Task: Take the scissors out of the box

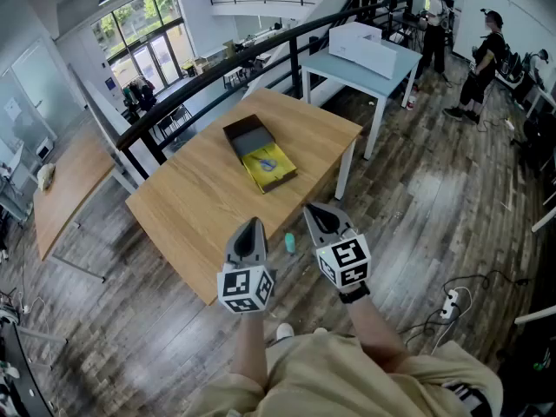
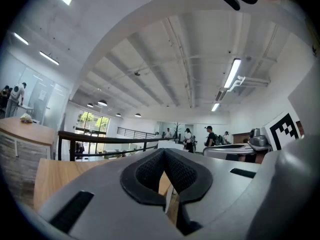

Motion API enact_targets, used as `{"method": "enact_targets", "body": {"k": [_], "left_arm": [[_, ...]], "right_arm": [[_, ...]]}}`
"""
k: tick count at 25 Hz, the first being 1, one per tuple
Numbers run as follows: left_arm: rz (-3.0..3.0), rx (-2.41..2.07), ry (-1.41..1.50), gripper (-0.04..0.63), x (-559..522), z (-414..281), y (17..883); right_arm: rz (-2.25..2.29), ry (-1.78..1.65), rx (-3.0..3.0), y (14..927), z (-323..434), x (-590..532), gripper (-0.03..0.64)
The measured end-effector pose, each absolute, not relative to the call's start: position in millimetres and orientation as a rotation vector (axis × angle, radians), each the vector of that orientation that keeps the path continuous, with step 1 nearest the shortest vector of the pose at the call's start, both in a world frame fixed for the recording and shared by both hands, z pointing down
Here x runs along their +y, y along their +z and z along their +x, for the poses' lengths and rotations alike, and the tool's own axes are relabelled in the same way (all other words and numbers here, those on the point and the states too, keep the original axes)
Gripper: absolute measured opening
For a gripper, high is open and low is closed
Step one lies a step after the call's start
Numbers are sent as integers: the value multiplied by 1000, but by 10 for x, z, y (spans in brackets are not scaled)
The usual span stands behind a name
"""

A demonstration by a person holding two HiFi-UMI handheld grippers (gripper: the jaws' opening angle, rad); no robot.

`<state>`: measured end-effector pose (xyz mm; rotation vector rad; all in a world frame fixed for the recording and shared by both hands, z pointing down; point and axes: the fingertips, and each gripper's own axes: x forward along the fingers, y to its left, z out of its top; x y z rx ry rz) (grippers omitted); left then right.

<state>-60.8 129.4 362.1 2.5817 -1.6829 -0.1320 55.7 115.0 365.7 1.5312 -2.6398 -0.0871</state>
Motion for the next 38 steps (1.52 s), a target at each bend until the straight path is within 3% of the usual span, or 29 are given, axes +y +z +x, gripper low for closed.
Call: {"method": "enact_targets", "body": {"k": [23,38], "left_arm": [[2589,-1816,66,11,1383,-220,3937],[2644,-1806,18,11,-668,-556,3804]], "right_arm": [[1530,75,-2644,3972,867,1242,15],[1565,-7,-2617,3815,458,-713,15]]}}
